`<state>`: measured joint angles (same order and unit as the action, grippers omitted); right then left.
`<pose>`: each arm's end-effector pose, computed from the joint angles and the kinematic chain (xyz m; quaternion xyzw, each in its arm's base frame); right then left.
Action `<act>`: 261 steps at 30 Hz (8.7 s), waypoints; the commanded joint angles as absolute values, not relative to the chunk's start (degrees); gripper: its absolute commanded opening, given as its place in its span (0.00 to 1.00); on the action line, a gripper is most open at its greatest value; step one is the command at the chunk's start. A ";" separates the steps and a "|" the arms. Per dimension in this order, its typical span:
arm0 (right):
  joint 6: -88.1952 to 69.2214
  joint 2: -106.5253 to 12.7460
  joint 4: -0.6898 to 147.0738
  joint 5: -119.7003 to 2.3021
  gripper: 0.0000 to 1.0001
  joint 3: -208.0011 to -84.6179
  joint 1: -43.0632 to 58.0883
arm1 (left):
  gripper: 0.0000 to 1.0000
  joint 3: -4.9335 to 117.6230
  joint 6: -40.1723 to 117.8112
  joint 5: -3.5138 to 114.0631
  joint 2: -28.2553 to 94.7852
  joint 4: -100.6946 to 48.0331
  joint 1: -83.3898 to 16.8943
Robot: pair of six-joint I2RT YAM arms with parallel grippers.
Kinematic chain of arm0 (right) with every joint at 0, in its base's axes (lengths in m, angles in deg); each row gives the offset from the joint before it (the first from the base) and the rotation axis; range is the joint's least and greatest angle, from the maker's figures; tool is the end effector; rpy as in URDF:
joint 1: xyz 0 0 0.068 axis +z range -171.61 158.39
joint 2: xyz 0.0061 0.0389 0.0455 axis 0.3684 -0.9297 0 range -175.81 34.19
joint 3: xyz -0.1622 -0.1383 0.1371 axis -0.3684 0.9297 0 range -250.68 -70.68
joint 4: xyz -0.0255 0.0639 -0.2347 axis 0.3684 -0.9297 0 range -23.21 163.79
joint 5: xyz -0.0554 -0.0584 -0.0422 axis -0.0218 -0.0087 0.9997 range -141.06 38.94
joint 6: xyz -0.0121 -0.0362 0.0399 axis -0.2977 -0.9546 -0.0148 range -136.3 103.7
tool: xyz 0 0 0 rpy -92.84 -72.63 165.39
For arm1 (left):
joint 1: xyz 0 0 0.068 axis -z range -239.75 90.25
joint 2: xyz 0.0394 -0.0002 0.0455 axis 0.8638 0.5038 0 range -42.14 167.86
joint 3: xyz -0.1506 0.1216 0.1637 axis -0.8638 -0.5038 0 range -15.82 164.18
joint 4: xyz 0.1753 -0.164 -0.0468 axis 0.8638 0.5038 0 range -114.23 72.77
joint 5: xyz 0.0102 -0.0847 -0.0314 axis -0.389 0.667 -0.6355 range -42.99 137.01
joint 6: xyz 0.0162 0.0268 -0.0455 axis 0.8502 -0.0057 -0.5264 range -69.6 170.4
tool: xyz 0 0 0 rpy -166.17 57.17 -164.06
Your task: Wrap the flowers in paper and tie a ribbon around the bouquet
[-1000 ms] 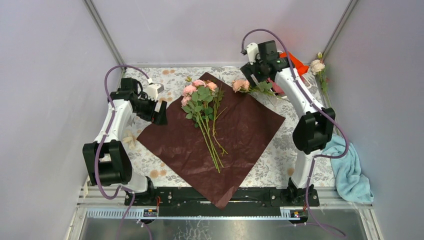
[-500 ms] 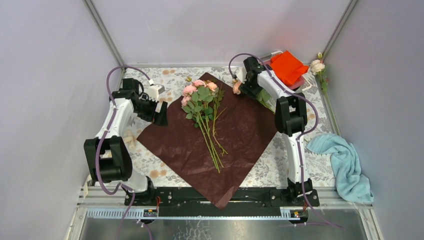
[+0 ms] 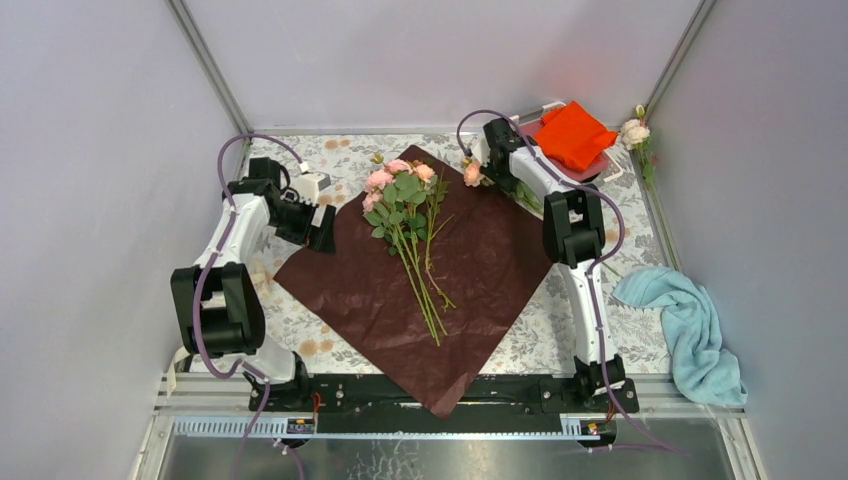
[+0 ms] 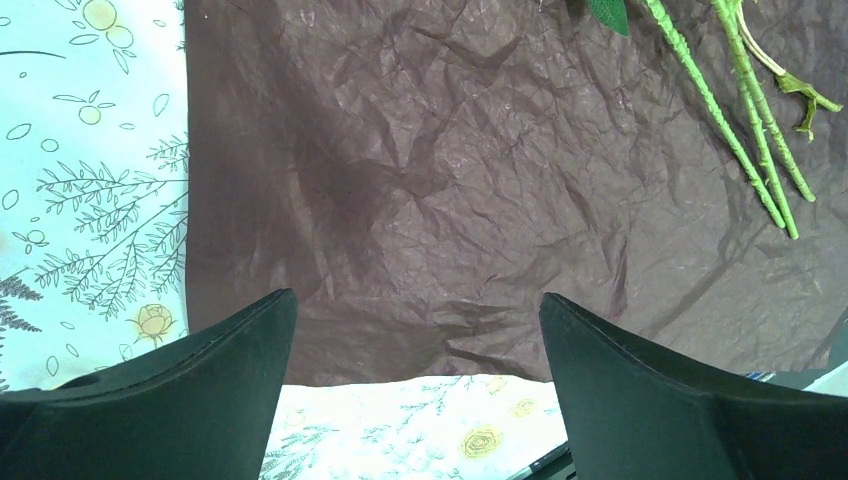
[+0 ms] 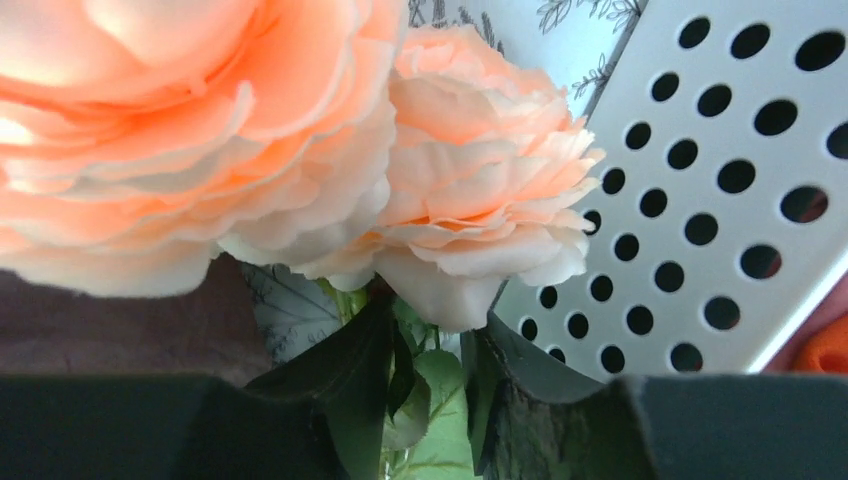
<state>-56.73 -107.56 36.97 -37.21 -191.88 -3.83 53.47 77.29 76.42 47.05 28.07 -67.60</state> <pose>0.4833 0.1456 0.1481 -0.4339 0.8489 -0.1682 0.2508 0.2829 0.0204 0.2350 0.1968 0.9359 -0.1946 0.2177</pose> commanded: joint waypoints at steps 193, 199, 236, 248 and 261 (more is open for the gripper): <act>-17.49 -107.79 30.96 -72.25 0.51 -191.84 -11.07 | 0.80 77.75 62.74 82.95 86.12 12.46 -60.79; -14.46 -102.61 34.75 -78.58 0.29 -186.49 -11.07 | 0.20 77.58 64.92 86.46 86.26 14.93 -60.53; -0.48 -71.93 52.52 -46.62 0.86 -162.47 -0.03 | 0.99 82.72 61.12 62.17 66.93 3.37 -61.90; 8.64 -85.98 52.66 -41.14 0.64 -165.64 9.36 | 0.99 46.74 73.74 70.55 35.30 15.84 -60.91; 8.26 -92.02 48.38 -37.60 0.05 -167.89 9.85 | 0.99 39.13 74.83 76.30 25.85 18.20 -60.98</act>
<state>9.06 -91.48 51.31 -39.90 -164.45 9.56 39.00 73.49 73.84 24.07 17.05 -60.92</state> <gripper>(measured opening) 0.172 0.986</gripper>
